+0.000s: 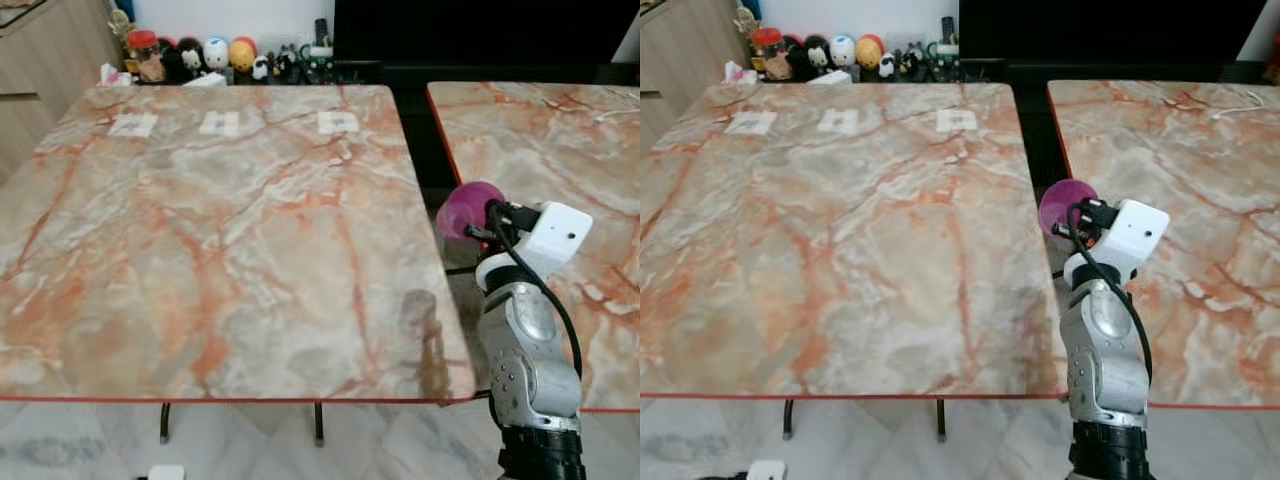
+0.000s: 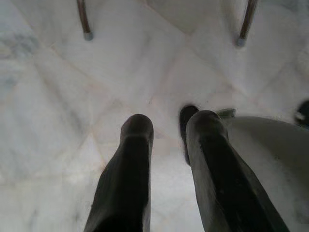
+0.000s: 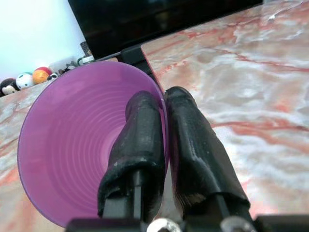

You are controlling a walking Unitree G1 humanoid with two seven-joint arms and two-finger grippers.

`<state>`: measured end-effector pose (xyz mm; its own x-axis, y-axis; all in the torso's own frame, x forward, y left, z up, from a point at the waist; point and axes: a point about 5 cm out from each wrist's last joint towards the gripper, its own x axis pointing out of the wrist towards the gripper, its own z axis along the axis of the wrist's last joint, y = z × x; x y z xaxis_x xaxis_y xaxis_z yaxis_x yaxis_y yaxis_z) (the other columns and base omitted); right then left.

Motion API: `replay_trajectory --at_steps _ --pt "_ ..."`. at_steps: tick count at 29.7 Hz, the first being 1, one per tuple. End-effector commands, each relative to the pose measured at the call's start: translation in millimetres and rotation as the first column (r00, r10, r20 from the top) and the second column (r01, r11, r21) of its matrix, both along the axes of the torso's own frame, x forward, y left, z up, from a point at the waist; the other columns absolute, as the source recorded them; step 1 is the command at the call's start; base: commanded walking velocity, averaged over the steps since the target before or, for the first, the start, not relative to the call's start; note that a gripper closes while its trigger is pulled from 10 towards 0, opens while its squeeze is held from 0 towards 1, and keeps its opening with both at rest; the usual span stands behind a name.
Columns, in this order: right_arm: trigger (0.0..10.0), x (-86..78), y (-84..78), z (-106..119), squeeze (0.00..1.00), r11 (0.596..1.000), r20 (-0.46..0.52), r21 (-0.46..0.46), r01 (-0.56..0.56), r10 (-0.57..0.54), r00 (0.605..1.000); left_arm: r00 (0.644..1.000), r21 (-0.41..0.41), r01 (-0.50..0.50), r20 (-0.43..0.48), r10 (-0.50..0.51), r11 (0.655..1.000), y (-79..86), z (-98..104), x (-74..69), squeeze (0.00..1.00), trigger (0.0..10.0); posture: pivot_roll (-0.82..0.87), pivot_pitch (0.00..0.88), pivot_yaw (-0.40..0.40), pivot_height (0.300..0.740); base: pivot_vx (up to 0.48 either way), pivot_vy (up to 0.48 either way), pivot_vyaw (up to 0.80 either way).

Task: Setting the table

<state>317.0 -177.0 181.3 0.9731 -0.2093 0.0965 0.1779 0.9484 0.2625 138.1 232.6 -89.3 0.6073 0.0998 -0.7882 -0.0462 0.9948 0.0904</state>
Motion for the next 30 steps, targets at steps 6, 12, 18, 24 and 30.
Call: replay_trajectory --at_steps 6,12,18,24,30 --pt "10.0 -0.8 -4.4 1.1 0.0 1.0 0.016 -0.011 0.022 -0.022 1.0 0.999 -0.004 0.026 -0.039 -0.026 1.0 -3.6 -4.5 -9.6 0.0 10.0 -0.08 0.058 0.032 0.74 0.0 -0.454 0.0" --pt "10.0 -1.8 -9.5 -1.6 0.0 0.998 0.006 0.012 0.058 -0.058 0.998 0.999 -0.003 0.031 -0.038 -0.031 1.0 -3.2 -4.4 -9.8 0.0 10.0 -0.08 0.055 0.035 0.74 0.0 -0.451 -0.2" --pt "10.0 -3.1 -12.2 -0.6 0.0 0.997 0.015 0.007 0.08 -0.08 0.997 0.999 -0.003 0.018 -0.034 -0.018 1.0 -2.5 -4.0 -9.2 0.0 10.0 -0.08 0.074 0.034 0.74 0.12 -0.329 -0.6" --pt "10.0 -0.9 -18.7 -2.9 0.0 0.994 -0.027 -0.031 0.105 -0.106 0.994 0.999 -0.006 0.007 -0.036 -0.007 1.0 -2.1 -3.9 -8.5 0.0 10.0 -0.09 0.094 0.033 0.74 0.0 0.0 0.0" --pt "10.0 10.7 -15.0 -5.2 0.0 0.998 -0.094 -0.05 0.039 -0.044 0.995 0.999 -0.009 0.007 -0.036 -0.007 1.0 -2.8 -4.0 -7.8 0.0 10.0 -0.09 0.1 0.035 0.74 0.0 0.0 0.0"
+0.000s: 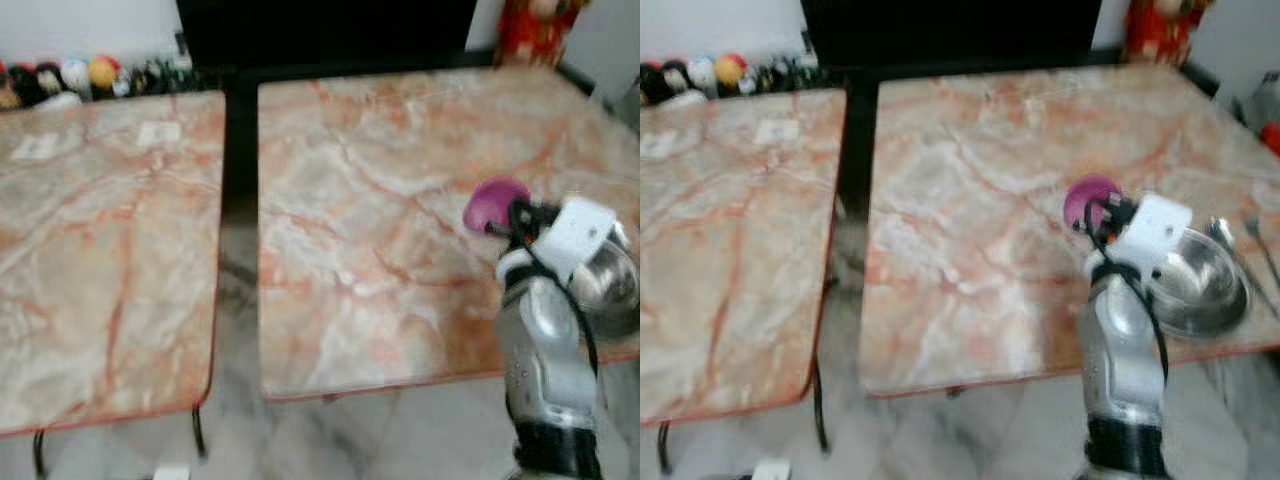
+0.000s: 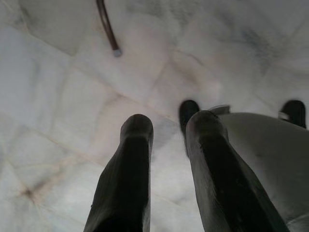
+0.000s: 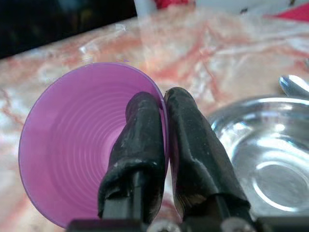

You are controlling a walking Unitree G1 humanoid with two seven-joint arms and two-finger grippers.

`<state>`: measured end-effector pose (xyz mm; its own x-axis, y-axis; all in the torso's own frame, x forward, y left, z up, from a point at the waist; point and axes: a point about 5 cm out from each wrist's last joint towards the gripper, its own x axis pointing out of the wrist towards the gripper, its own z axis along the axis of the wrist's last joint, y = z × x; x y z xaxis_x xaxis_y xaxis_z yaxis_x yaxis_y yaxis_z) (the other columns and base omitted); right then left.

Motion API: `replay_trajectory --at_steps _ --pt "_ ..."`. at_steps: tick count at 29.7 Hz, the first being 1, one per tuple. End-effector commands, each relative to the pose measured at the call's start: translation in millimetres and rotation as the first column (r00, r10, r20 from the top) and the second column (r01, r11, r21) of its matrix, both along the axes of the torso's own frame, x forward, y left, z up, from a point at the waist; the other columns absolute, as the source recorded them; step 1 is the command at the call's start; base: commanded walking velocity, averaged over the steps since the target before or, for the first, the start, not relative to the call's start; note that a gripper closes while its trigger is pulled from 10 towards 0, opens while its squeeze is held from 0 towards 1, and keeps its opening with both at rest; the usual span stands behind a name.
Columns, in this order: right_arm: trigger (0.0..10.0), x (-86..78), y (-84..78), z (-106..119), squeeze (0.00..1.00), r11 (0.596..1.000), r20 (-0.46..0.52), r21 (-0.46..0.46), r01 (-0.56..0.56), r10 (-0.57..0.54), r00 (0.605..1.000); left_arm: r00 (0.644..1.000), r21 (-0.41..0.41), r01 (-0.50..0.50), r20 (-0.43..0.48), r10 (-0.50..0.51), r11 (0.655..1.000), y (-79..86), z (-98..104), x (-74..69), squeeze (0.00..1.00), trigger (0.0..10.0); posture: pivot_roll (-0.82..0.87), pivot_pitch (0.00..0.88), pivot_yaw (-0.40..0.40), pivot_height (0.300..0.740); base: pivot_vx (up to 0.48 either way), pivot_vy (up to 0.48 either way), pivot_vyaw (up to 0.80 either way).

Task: Setting the table

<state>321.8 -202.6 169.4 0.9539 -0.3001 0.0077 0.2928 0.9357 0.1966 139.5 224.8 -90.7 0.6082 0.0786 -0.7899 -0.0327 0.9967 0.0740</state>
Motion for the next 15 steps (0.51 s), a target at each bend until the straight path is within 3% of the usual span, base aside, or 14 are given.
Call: replay_trajectory --at_steps 1,7,15 --pt "10.0 9.8 13.1 5.2 0.0 0.997 -0.018 -0.009 -0.077 0.077 0.997 0.999 0.007 -0.007 -0.035 0.007 1.0 4.9 -2.5 -8.9 0.0 10.0 -0.09 0.102 0.035 0.74 0.0 0.0 0.0" --pt "10.0 29.3 24.7 1.4 0.0 0.982 -0.083 0.045 -0.184 0.188 0.979 0.999 0.003 -0.011 -0.034 0.011 1.0 4.3 -2.5 -8.4 0.0 10.0 -0.09 0.106 0.036 0.74 0.0 0.0 0.0" --pt "10.0 47.7 17.5 -0.1 0.0 0.988 -0.164 0.123 -0.092 0.111 0.98 0.999 0.001 -0.013 -0.035 0.013 1.0 4.3 -2.6 -8.4 0.0 10.0 -0.08 0.111 0.037 0.74 0.0 0.0 0.0"
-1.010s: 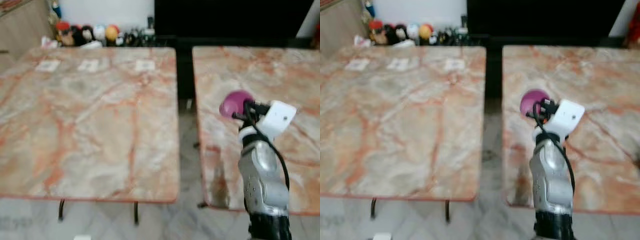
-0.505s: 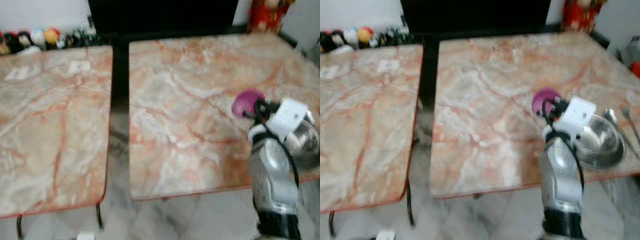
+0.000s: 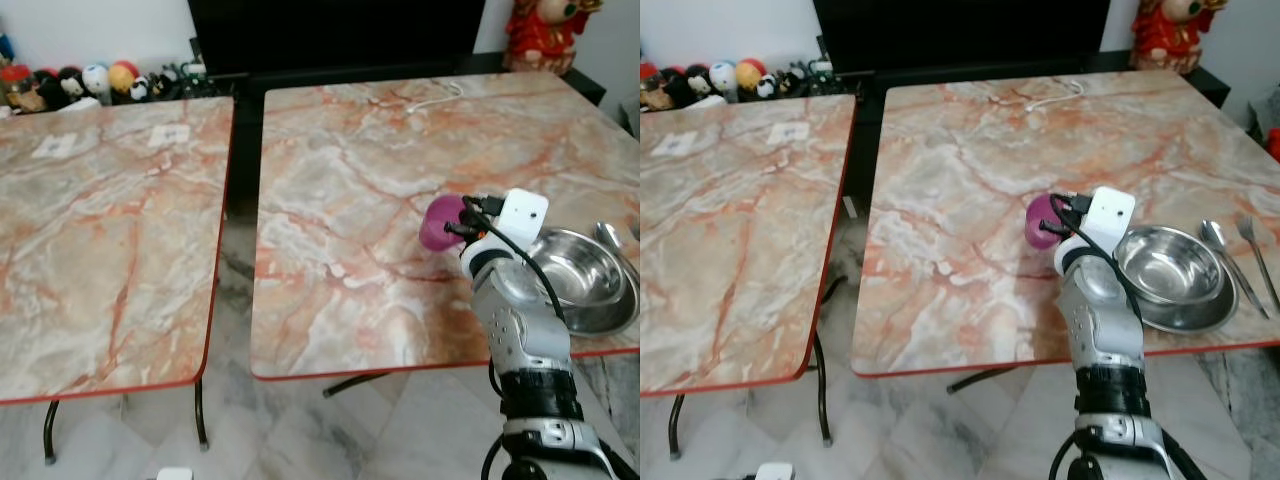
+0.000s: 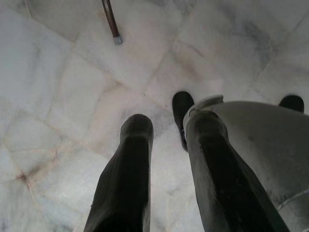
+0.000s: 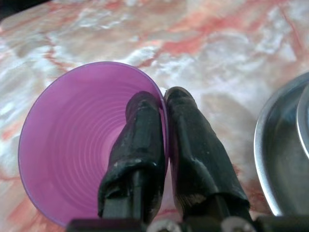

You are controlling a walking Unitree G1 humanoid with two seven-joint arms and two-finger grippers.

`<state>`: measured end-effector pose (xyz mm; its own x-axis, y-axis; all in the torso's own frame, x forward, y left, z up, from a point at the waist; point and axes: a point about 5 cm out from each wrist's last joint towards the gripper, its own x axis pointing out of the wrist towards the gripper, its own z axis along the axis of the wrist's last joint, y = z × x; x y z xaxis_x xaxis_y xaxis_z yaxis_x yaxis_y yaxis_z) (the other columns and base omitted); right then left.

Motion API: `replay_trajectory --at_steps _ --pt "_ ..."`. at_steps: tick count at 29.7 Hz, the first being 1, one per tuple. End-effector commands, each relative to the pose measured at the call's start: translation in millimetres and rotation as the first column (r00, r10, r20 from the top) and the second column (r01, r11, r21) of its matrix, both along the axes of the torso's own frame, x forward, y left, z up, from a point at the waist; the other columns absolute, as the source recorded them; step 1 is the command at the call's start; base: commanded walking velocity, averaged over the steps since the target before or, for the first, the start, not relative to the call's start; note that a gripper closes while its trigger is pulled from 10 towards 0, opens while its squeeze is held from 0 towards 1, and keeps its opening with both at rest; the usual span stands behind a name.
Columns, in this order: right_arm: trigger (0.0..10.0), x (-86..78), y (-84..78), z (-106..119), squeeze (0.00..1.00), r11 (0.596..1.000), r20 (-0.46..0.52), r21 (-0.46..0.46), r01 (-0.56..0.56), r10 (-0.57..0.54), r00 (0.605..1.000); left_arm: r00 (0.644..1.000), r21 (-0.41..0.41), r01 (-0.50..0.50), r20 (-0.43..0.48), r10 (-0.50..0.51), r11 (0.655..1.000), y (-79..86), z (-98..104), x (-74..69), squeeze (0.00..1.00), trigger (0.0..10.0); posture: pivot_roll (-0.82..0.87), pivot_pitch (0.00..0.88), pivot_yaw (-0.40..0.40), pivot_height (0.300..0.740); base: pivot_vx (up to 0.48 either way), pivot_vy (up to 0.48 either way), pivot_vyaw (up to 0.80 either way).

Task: Setting the table

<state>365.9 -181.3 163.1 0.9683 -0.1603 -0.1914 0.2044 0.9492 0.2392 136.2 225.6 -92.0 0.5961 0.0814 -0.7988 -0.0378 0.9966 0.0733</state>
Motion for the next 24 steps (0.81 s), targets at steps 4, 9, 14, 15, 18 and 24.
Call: replay_trajectory --at_steps 4,9,14,15,18,24 --pt "10.0 8.4 -3.2 7.6 0.0 0.994 -0.007 0.083 0.072 -0.072 0.997 1.0 0.002 -0.007 -0.022 0.007 1.0 4.1 -1.4 -5.5 0.0 10.0 -0.08 0.113 0.038 0.74 0.0 0.0 0.0" --pt "10.0 8.4 -2.9 5.8 0.0 0.989 -0.024 0.094 0.11 -0.108 0.994 1.0 0.001 -0.007 -0.023 0.007 1.0 4.3 -1.4 -5.9 0.0 10.0 -0.08 0.116 0.039 0.74 0.0 0.0 0.0" --pt "10.0 7.9 -5.3 3.6 0.52 0.985 -0.039 0.099 0.141 -0.137 0.99 1.0 0.001 -0.005 -0.024 0.005 1.0 4.3 -1.5 -6.3 0.0 10.0 -0.08 0.118 0.038 0.74 0.0 0.0 0.0" --pt "10.0 7.8 -7.7 3.2 0.5 0.983 -0.047 0.091 0.158 -0.154 0.987 1.0 0.0 -0.006 -0.024 0.006 1.0 4.4 -1.5 -6.4 0.0 10.0 -0.08 0.118 0.038 0.74 0.0 0.0 0.0" --pt "10.0 8.0 -9.1 2.9 0.46 0.981 -0.052 0.097 0.169 -0.164 0.985 1.0 -0.001 -0.006 -0.025 0.006 1.0 4.5 -1.6 -6.6 0.0 10.0 -0.08 0.119 0.038 0.74 0.0 0.0 0.0" --pt "10.0 8.7 -9.4 4.9 0.0 0.977 -0.053 0.108 0.186 -0.181 0.982 1.0 -0.001 -0.004 -0.026 0.004 1.0 4.6 -1.7 -7.0 0.0 10.0 -0.08 0.12 0.039 0.74 0.0 0.0 0.0"
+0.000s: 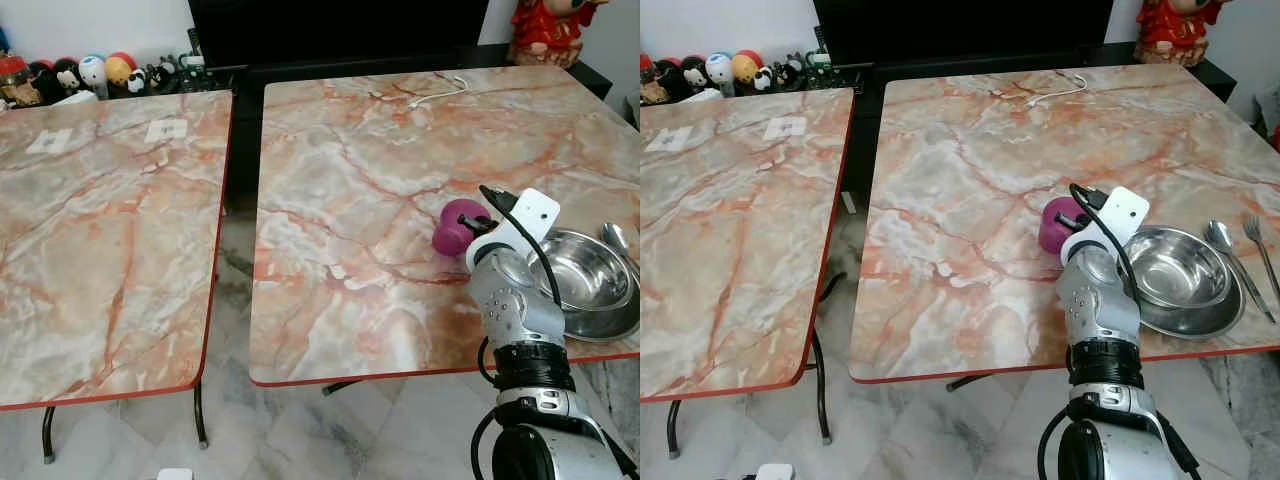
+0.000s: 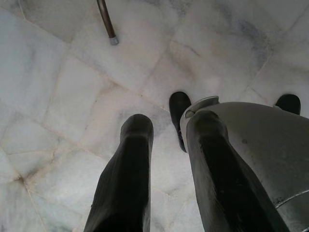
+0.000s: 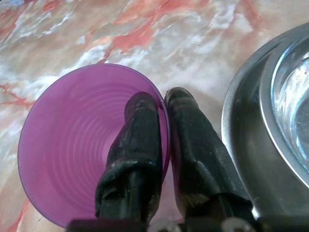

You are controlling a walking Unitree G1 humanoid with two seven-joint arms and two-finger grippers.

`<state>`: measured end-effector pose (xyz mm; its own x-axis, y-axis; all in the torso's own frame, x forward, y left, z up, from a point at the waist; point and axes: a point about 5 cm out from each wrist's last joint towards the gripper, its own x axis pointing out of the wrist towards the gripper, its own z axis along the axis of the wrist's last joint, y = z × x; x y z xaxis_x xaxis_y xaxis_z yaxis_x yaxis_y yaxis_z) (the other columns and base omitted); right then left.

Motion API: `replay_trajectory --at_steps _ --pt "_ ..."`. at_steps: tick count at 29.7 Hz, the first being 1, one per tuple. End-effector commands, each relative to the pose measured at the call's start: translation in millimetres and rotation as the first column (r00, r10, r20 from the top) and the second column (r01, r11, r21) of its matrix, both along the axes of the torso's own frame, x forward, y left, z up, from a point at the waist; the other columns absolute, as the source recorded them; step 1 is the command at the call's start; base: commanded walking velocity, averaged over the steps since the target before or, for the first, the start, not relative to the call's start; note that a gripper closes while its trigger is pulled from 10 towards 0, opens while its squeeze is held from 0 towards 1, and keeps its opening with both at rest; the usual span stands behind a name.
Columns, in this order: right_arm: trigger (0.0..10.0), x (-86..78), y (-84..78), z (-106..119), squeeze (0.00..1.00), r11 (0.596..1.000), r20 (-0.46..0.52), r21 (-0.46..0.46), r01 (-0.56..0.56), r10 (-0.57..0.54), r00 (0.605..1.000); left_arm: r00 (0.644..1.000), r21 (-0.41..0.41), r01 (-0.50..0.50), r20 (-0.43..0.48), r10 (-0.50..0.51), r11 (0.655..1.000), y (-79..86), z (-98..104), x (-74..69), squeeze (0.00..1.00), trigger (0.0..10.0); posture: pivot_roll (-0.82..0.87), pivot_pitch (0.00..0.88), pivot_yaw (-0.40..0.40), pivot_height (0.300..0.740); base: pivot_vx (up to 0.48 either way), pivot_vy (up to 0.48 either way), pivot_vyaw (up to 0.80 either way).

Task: Setting the table

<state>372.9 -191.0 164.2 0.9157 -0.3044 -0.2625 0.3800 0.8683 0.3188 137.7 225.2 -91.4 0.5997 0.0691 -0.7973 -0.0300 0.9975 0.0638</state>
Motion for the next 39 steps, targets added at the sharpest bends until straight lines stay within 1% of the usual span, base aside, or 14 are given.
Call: replay_trajectory --at_steps 1,3,4,6,7,11,12,13,14,15,16,22,36,39 --pt "10.0 1.9 0.4 4.5 0.0 1.0 0.009 0.009 0.009 -0.009 1.0 0.999 0.008 -0.011 -0.03 0.012 1.0 4.8 -2.3 -8.5 0.0 10.0 -0.08 0.121 0.039 0.74 0.0 0.0 0.0" --pt "10.0 2.0 0.7 5.0 0.0 1.0 0.01 0.008 0.008 -0.008 1.0 0.999 0.008 -0.011 -0.03 0.012 1.0 4.7 -2.3 -8.6 0.0 10.0 -0.08 0.121 0.039 0.74 0.0 0.0 0.0" --pt "10.0 2.3 1.2 5.9 0.44 1.0 0.014 0.013 0.009 -0.009 1.0 0.999 0.009 -0.011 -0.031 0.011 1.0 4.8 -2.4 -8.8 0.0 10.0 -0.08 0.12 0.038 0.74 0.0 0.0 0.0" --pt "10.0 2.5 1.3 6.3 0.44 1.0 0.016 0.014 0.009 -0.01 1.0 0.999 0.009 -0.011 -0.031 0.011 1.0 4.7 -2.4 -8.9 0.0 10.0 -0.08 0.121 0.037 0.74 0.0 0.0 0.0" --pt "10.0 2.8 1.5 7.0 0.78 1.0 0.017 0.014 0.009 -0.009 1.0 0.999 0.009 -0.012 -0.031 0.012 1.0 4.7 -2.5 -9.1 0.0 10.0 -0.08 0.121 0.038 0.74 0.0 0.0 0.0" --pt "10.0 3.4 3.5 9.6 0.72 1.0 0.022 0.017 0.004 -0.005 1.0 0.999 0.008 -0.011 -0.033 0.011 1.0 4.5 -2.6 -9.4 0.0 10.0 -0.08 0.122 0.037 0.74 0.0 0.0 0.0" --pt "10.0 3.4 3.9 10.1 0.72 1.0 0.023 0.017 0.004 -0.004 1.0 0.999 0.008 -0.011 -0.033 0.011 1.0 4.5 -2.7 -9.5 0.0 10.0 -0.08 0.123 0.037 0.74 0.0 0.0 0.0" --pt "10.0 3.4 4.3 10.8 0.51 1.0 0.025 0.017 0.005 -0.005 1.0 0.999 0.007 -0.011 -0.033 0.011 1.0 4.5 -2.7 -9.7 0.0 10.0 -0.08 0.123 0.037 0.74 0.0 0.0 0.0" --pt "10.0 3.4 4.3 11.1 0.51 1.0 0.026 0.017 0.005 -0.006 1.0 0.999 0.007 -0.011 -0.033 0.011 1.0 4.5 -2.7 -9.7 0.0 10.0 -0.08 0.123 0.037 0.74 0.0 0.0 0.0" --pt "10.0 3.5 4.3 11.8 0.17 1.0 0.028 0.018 0.006 -0.006 1.0 0.999 0.007 -0.011 -0.033 0.011 1.0 4.5 -2.7 -9.8 0.0 10.0 -0.08 0.123 0.037 0.74 0.0 0.0 0.0" --pt "10.0 3.6 3.9 13.0 0.0 1.0 0.033 0.016 0.009 -0.01 0.999 0.999 0.007 -0.011 -0.033 0.011 1.0 4.5 -2.8 -9.9 0.0 10.0 -0.08 0.123 0.036 0.74 0.0 0.0 0.0" --pt "10.0 4.6 2.8 19.5 0.0 1.0 0.051 -0.001 0.017 -0.016 0.999 0.999 0.007 -0.011 -0.033 0.012 1.0 4.3 -2.8 -10.0 0.0 10.0 -0.08 0.123 0.034 0.74 0.0 0.0 0.0" --pt "10.0 5.6 2.8 25.5 0.0 1.0 0.076 0.003 0.026 -0.026 0.997 0.999 0.007 -0.013 -0.032 0.013 1.0 4.0 -3.0 -10.3 0.0 10.0 -0.08 0.12 0.033 0.74 0.0 0.0 0.0" --pt "10.0 5.6 1.0 28.2 0.0 0.999 0.091 -0.013 0.043 -0.042 0.995 0.999 0.007 -0.013 -0.031 0.013 1.0 3.9 -2.9 -10.2 0.0 10.0 -0.08 0.121 0.033 0.74 0.0 0.0 0.0"
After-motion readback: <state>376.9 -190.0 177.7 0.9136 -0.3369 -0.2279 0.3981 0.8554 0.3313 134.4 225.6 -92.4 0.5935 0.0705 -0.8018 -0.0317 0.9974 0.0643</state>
